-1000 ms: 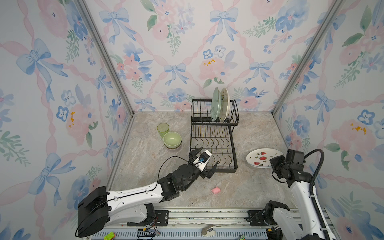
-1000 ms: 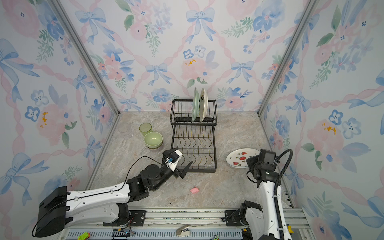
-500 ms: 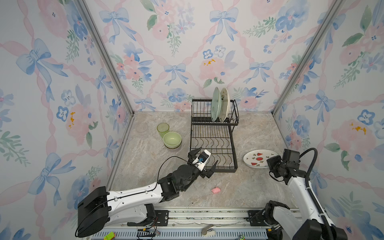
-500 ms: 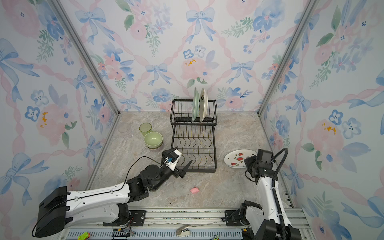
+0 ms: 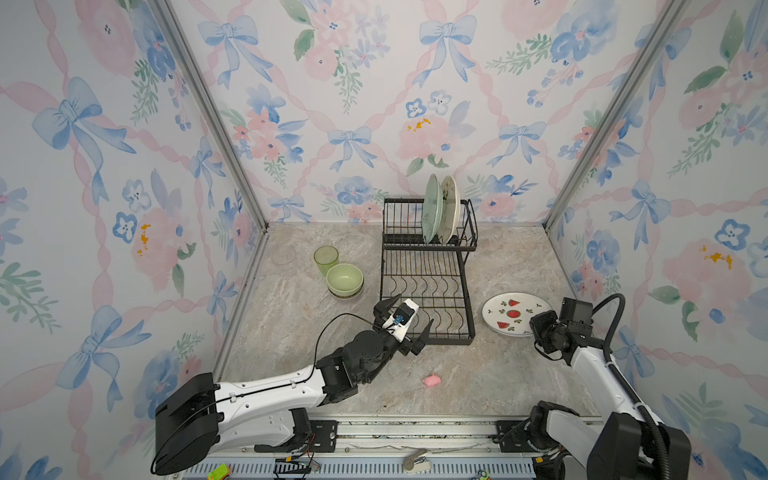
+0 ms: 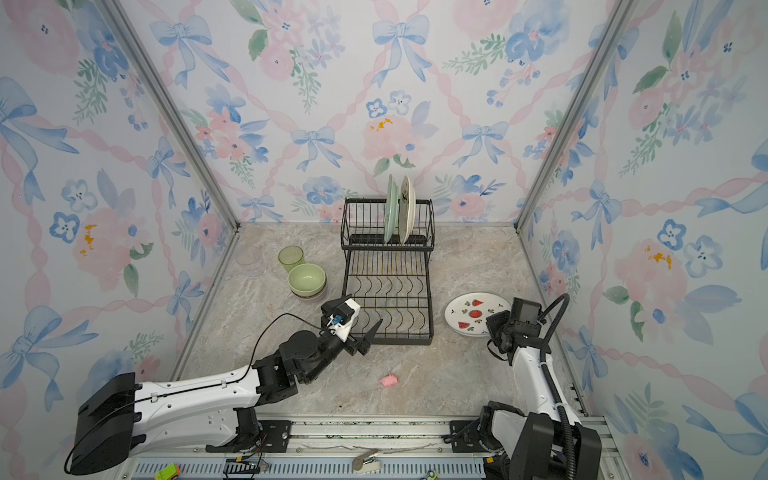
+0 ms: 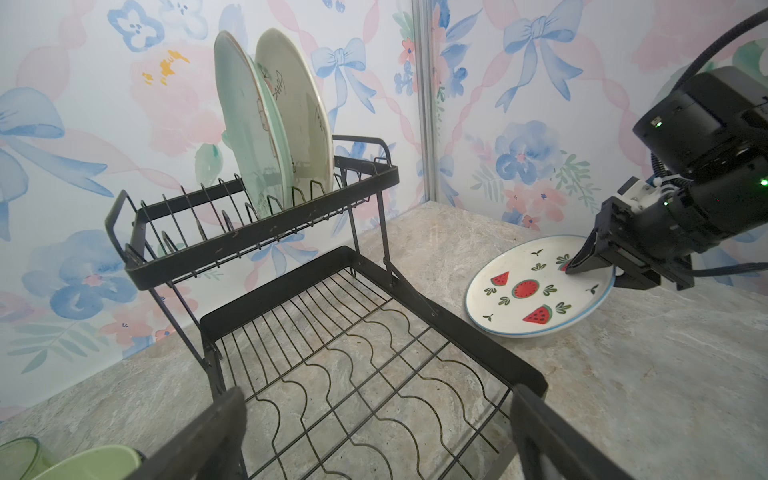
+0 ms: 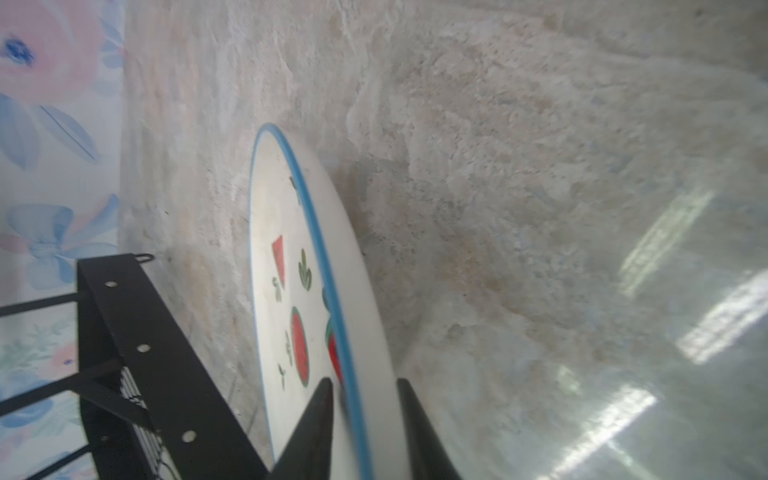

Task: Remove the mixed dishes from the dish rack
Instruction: 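Release the plate on the table while the left gripper moves toward the rack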

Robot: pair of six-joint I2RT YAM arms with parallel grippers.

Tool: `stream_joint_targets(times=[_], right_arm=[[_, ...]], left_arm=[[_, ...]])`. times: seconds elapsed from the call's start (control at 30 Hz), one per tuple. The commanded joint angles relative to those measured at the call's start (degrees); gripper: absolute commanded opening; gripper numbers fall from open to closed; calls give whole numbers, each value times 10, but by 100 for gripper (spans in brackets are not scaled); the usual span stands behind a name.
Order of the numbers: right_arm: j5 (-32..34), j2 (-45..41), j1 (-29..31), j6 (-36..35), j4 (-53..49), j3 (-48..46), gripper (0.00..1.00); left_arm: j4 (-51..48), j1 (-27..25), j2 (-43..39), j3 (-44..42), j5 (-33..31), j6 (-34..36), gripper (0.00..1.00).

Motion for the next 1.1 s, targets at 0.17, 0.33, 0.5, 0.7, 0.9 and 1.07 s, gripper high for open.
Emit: stream_joint_targets(times=[0.17,0.33,0.5,0.7,0.9,1.07], right_arm=[[22,8,-10,-11,-27,-3,47],[-3,24,-17,-18,-25,4,66],[-45,19,-14,-39,-23,20,80],[-39,-33,30,-87,-73,62,95],[-26,-125,102,-121,-58,70,99],[-10,-167,170,-159,-51,90,100]], left_arm=[[17,14,-7,-12,-16,-19,98],[17,21,-8,-13,-11,-30,98],[7,30,-4,2,3,-51,98],[-36,35,-10,51,-8,-105,98],[-94,60,15,119,9,-156,98],[-154,95,59,200,47,-199,98]])
